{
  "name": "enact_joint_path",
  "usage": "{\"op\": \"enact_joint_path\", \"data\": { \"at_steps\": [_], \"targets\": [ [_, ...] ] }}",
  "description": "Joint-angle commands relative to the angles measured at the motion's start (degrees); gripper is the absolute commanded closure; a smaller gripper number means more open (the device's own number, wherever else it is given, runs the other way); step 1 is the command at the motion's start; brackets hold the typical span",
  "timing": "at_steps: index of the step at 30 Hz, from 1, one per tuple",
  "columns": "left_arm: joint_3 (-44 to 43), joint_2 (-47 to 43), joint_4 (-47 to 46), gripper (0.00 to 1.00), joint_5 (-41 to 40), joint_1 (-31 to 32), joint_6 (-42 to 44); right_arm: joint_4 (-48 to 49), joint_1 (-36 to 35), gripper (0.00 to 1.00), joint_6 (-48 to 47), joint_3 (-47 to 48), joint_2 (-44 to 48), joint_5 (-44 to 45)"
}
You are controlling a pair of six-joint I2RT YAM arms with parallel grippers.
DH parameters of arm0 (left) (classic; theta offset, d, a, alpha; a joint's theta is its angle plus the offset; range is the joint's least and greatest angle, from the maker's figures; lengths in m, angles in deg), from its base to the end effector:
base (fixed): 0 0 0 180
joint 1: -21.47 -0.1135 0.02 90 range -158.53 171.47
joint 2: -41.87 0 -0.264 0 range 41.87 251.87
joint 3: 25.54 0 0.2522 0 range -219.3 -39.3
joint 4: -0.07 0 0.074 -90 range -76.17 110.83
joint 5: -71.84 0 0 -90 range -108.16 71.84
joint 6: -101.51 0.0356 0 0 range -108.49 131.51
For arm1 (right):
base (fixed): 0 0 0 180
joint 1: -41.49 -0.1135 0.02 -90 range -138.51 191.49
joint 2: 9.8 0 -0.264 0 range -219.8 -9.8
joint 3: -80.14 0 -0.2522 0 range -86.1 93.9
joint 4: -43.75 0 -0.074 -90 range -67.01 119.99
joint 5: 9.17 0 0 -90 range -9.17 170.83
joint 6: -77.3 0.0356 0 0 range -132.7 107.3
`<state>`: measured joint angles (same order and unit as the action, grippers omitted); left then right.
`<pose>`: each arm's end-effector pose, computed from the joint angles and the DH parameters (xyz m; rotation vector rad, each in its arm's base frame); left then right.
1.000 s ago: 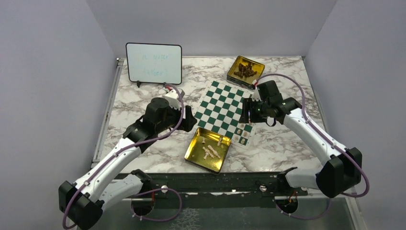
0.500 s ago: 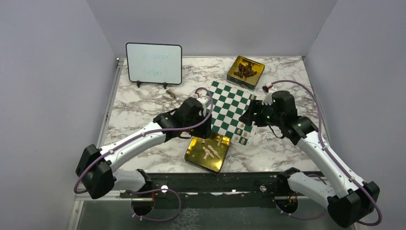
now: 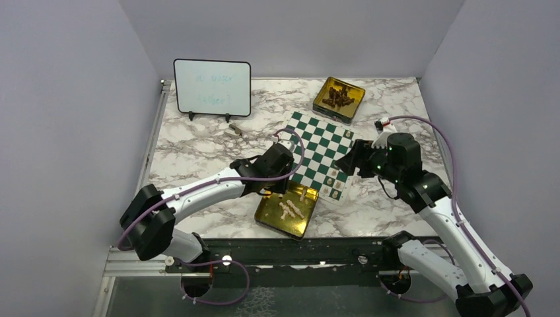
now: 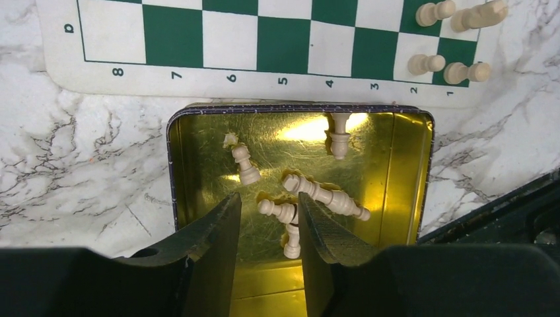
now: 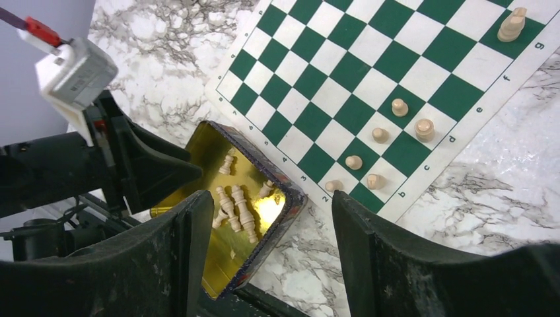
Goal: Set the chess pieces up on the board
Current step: Pick up the chess piece from the storage box.
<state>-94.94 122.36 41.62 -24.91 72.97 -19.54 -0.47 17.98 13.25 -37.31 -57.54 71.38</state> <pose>0.1839 -0.2245 0.2384 0.4009 2.5080 -0.4538 0.1640 0.0777 0.3198 -0.0580 2.1518 0.6869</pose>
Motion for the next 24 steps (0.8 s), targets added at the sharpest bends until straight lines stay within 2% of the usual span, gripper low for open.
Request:
{"op": "enact_joint_path", "data": {
  "at_steps": [1,12,24],
  "targets": [
    [1.7,2.4,-3.7,0.63,-2.1,0.3,-0.7,0.7,0.3,0.29,1.1,-0.6,1.5,2.1],
    [3.3,7.1,-7.6,0.67,-0.7,0.7,-1.7,0.3,0.3,0.29,1.1,-1.0,3.0,3.7],
    [4.3,10.4,-7.6,0.71,-2.5,0.8,-2.1,-0.4,0.3,0.28,0.6,-1.2,3.1,4.1]
  ]
}}
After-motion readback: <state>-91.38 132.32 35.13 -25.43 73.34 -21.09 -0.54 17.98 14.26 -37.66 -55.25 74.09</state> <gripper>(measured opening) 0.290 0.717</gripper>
